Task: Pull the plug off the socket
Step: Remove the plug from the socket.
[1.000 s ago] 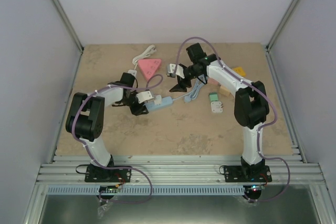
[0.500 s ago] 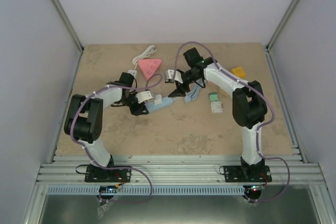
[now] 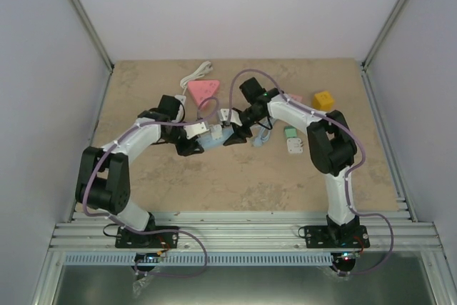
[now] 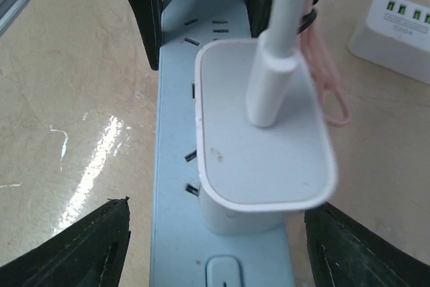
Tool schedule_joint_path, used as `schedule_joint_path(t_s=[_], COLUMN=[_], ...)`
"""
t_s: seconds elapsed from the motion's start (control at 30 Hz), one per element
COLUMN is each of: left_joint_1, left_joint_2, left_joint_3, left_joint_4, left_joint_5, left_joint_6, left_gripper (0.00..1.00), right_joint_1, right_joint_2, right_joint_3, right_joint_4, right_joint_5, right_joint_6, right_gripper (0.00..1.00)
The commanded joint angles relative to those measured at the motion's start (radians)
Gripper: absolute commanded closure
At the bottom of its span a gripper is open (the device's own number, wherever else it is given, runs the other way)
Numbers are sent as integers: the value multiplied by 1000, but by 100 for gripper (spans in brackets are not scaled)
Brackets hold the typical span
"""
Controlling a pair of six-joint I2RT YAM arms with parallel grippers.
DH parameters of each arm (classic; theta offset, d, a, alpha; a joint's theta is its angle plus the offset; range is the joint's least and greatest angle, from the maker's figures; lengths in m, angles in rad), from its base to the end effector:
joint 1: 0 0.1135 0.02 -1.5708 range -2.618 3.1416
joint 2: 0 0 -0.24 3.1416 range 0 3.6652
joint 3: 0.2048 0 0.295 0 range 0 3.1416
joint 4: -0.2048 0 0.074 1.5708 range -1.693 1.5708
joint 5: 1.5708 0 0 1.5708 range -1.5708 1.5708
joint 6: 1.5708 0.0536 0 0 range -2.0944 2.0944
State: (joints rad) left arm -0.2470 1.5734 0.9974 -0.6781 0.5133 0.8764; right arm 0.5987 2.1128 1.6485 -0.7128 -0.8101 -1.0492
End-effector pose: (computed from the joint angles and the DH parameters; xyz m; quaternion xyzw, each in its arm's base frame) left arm 0.3166 -0.1070 0.1318 0.5426 0.7871 -0.1911 0.2226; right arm 0.3676 0.2978 0.1409 -0.7138 0.5557 0.3365 0.2615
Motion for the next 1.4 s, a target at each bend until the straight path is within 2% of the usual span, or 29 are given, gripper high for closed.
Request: schedule_joint_path(t_s=[0.0, 0.2, 0.6, 0.7, 0.77, 0.97, 1.13, 1.37], left_joint_1=[-6, -7, -18, -18, -17, -17, -17, -17], left_joint_2=[-50, -32, -35, -36, -38, -39, -39, -39], left_joint_3=[-6, -11, -48, -50, -51, -51, -51, -51], left_joint_4=[23, 32, 47, 44, 42, 17, 3, -5], left_joint_5=[70, 93, 110, 121, 127, 145, 152, 156], left_joint_6=[-37, -47, -34, -32, -28, -5, 14, 23], left_gripper=[100, 100, 100, 100, 100, 100, 100, 100], right_joint_1=[10, 10, 13, 20, 25, 39, 52, 53], right_joint_2=[-26, -42, -49, -46, -40, -38, -28, -27], right_joint_3=[-24, -35, -39, -36, -26, -15, -2, 9], right_joint_4=[35, 33, 49, 45, 40, 23, -14, -43], right_joint_5=[-44, -86, -147, -149, -144, -162, -153, -162], right_joint_6=[19, 21, 49, 53, 63, 53, 13, -11], right_gripper=[29, 34, 36, 43, 55, 58, 75, 87])
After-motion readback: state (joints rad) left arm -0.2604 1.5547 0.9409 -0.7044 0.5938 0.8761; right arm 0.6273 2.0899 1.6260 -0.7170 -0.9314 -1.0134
